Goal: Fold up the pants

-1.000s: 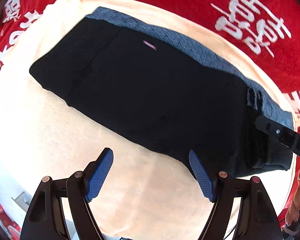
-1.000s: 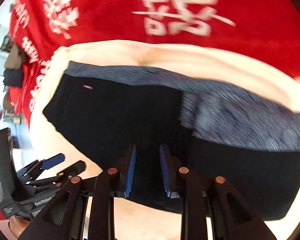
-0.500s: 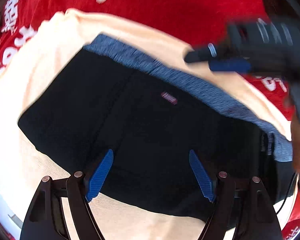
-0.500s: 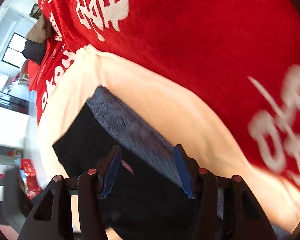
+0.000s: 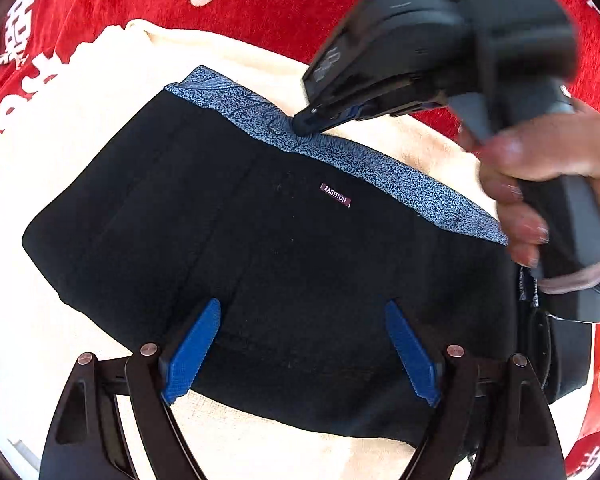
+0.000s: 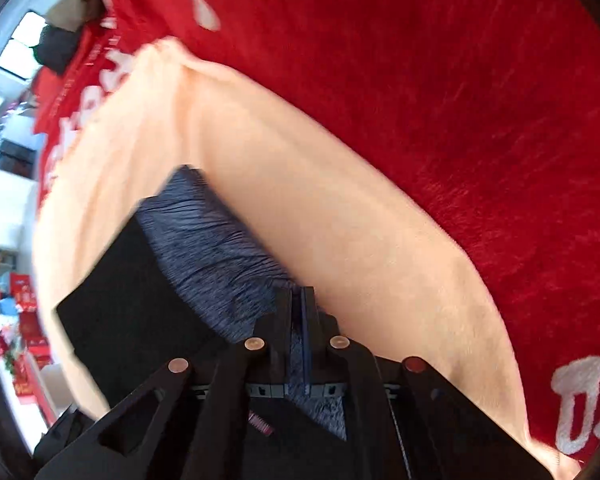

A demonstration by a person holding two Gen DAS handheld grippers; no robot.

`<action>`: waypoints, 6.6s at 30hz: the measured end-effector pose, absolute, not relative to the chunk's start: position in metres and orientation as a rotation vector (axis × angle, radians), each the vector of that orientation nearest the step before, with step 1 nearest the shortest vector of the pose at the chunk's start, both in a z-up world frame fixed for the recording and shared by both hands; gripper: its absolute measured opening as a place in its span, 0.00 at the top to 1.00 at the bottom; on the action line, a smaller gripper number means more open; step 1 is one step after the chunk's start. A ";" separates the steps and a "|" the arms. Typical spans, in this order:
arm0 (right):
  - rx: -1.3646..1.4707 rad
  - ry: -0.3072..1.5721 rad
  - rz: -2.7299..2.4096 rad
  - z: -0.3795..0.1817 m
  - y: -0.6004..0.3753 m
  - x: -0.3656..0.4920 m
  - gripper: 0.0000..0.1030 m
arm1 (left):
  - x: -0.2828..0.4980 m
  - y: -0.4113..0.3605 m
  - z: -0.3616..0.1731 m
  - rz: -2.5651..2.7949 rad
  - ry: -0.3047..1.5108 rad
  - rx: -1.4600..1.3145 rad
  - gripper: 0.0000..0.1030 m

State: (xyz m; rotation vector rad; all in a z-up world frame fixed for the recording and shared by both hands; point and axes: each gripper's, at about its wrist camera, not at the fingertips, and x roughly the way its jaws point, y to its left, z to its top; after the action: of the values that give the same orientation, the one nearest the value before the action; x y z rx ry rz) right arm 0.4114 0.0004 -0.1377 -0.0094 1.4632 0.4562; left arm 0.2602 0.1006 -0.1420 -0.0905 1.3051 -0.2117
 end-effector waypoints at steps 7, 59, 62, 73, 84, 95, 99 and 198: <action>0.118 1.432 0.427 -0.110 -0.025 0.404 0.95 | 0.263 0.077 -0.142 -0.222 1.307 -0.060 0.17; 0.287 1.426 0.054 -0.097 -0.132 0.163 0.23 | 0.242 0.043 -0.114 -0.198 1.345 0.017 0.17; 0.276 1.424 0.065 -0.097 -0.132 0.162 0.23 | 0.236 0.058 -0.104 -0.201 1.349 -0.089 0.17; 0.260 1.423 0.085 -0.096 -0.133 0.162 0.23 | 0.228 0.165 -0.117 -0.306 1.226 -0.789 0.17; 0.218 1.442 0.097 -0.097 -0.128 0.164 0.20 | 0.221 0.200 -0.129 -0.263 1.177 -0.887 0.17; 0.211 1.445 0.106 -0.097 -0.127 0.166 0.18 | 0.269 0.172 -0.136 -0.293 1.143 -0.837 0.16; 0.208 1.449 0.107 -0.097 -0.127 0.166 0.18 | 0.280 0.158 -0.147 -0.208 1.203 -0.775 0.14; 0.690 1.370 -0.200 -0.030 -0.376 0.035 0.28 | 0.158 -0.130 -0.046 -0.446 1.350 0.323 0.28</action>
State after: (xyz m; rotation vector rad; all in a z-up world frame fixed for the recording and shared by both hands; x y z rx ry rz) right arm 0.0350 -0.3760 -0.0298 0.6901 1.3704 -0.2004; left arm 0.1583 -0.1297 -0.0464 0.3226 1.3495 -0.4462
